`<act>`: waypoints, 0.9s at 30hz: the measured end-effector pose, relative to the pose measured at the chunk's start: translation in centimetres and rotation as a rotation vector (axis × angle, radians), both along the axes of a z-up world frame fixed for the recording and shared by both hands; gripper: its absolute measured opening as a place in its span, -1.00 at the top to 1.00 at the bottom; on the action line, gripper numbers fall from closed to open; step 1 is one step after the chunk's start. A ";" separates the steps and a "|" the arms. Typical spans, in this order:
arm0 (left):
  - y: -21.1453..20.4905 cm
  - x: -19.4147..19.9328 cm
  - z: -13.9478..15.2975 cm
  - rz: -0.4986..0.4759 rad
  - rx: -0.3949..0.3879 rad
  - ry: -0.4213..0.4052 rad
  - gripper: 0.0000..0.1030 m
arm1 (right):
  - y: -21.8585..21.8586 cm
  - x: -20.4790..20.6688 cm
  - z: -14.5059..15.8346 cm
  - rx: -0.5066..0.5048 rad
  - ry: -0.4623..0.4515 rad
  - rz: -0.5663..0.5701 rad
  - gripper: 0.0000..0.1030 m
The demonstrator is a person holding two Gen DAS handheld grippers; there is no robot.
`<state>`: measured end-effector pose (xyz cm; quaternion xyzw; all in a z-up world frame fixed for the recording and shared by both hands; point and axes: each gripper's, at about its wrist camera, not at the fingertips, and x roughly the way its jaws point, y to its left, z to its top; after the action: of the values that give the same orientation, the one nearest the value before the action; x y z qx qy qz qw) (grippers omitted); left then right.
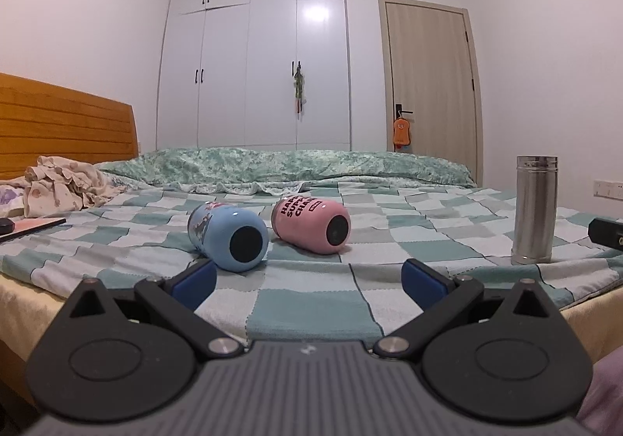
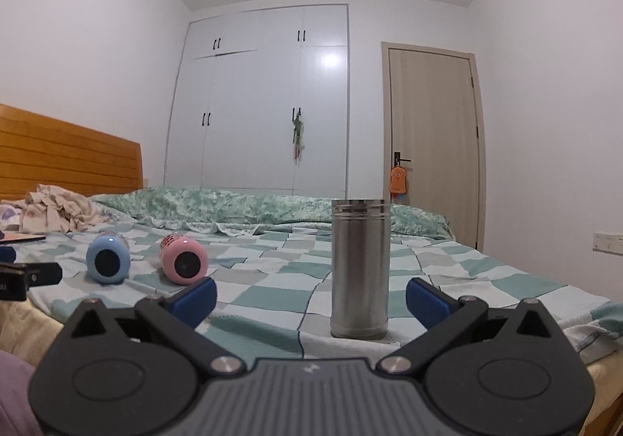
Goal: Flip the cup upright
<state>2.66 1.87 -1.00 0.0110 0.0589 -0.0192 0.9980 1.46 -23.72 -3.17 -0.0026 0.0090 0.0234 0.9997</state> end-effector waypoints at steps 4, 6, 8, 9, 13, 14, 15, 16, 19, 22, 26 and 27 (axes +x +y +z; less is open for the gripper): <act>0.1 -0.5 -0.1 0.007 0.002 -0.019 -1.00 | 0.0 -0.5 0.1 0.003 -0.028 -0.003 -1.00; 0.2 -0.7 -0.1 0.010 -0.005 -0.023 -1.00 | 0.1 -0.6 0.0 -0.002 -0.035 -0.004 -1.00; 0.2 -0.8 -0.2 0.012 -0.007 -0.026 -1.00 | 0.2 -0.6 0.0 -0.010 -0.035 -0.005 -1.00; 0.2 -0.8 -0.2 0.013 -0.006 -0.028 -1.00 | 0.2 -0.6 0.0 -0.015 -0.036 -0.005 -1.00; 0.0 -1.0 -0.2 0.013 0.001 -0.036 -1.00 | 0.3 -0.9 -0.1 -0.021 -0.043 -0.007 -1.00; 0.0 -1.1 -0.2 0.013 0.001 -0.037 -1.00 | 0.3 -0.9 -0.2 -0.020 -0.044 -0.007 -1.00; 0.0 -1.1 -0.2 0.012 0.000 -0.039 -1.00 | 0.3 -1.0 -0.2 -0.019 -0.046 -0.008 -1.00; 0.0 -1.1 -0.2 0.012 -0.001 -0.039 -1.00 | 0.3 -1.0 -0.2 -0.018 -0.047 -0.007 -1.00; 0.1 -1.1 -0.2 0.011 -0.003 -0.039 -1.00 | 0.2 -1.0 -0.2 -0.015 -0.045 -0.006 -1.00; 0.1 -1.1 -0.2 0.010 -0.005 -0.039 -1.00 | 0.2 -1.0 -0.2 -0.014 -0.044 -0.005 -1.00; 0.1 -1.1 -0.2 0.011 -0.005 -0.039 -1.00 | 0.2 -1.0 -0.2 -0.014 -0.045 -0.005 -1.00; 0.1 -1.1 -0.2 0.011 -0.005 -0.040 -1.00 | 0.2 -0.9 -0.2 -0.014 -0.046 -0.005 -1.00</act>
<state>1.53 1.95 -1.22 0.0084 0.0391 -0.0138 0.9991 0.51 -23.50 -3.37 -0.0100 -0.0138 0.0206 0.9996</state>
